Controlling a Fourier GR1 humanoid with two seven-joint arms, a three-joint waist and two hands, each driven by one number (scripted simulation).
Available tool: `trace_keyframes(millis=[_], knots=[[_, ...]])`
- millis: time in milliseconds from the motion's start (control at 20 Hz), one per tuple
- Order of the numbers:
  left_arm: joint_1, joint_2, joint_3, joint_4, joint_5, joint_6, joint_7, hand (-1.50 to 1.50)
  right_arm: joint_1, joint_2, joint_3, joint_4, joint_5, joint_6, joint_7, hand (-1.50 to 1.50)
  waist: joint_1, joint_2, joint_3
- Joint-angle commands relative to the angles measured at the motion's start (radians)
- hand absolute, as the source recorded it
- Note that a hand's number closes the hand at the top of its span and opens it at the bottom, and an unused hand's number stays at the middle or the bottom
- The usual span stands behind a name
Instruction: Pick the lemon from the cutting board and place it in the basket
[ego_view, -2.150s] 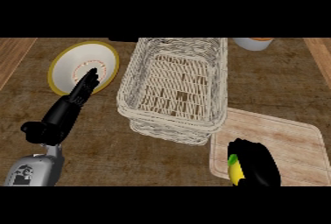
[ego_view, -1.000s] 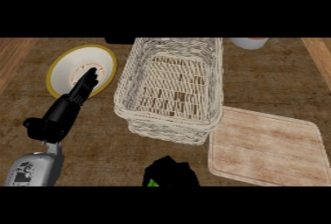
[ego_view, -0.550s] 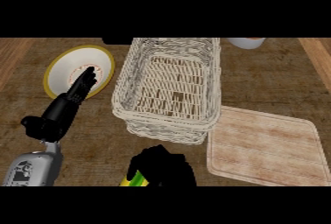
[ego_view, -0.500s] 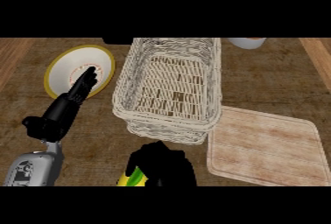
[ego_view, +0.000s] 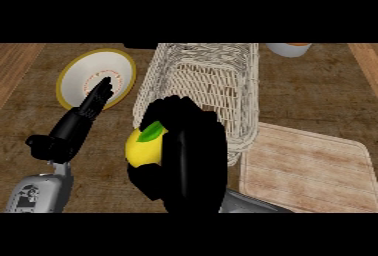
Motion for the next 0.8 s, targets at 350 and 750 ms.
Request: trace_keyframes(millis=[350, 750], knots=[[0.008, -0.026, -0.02, -0.024, -0.018, 0.023, 0.02, 0.0, -0.313, 0.015, -0.239, 0.273, -0.038, -0.043, 0.249, 1.5, -0.006, 0.005, 0.002], [-0.006, 0.017, 0.04, 0.022, 0.016, -0.011, -0.026, 0.0, -0.271, 0.015, -0.319, 0.457, -0.148, -0.158, 0.066, 1.5, -0.024, 0.011, 0.004]])
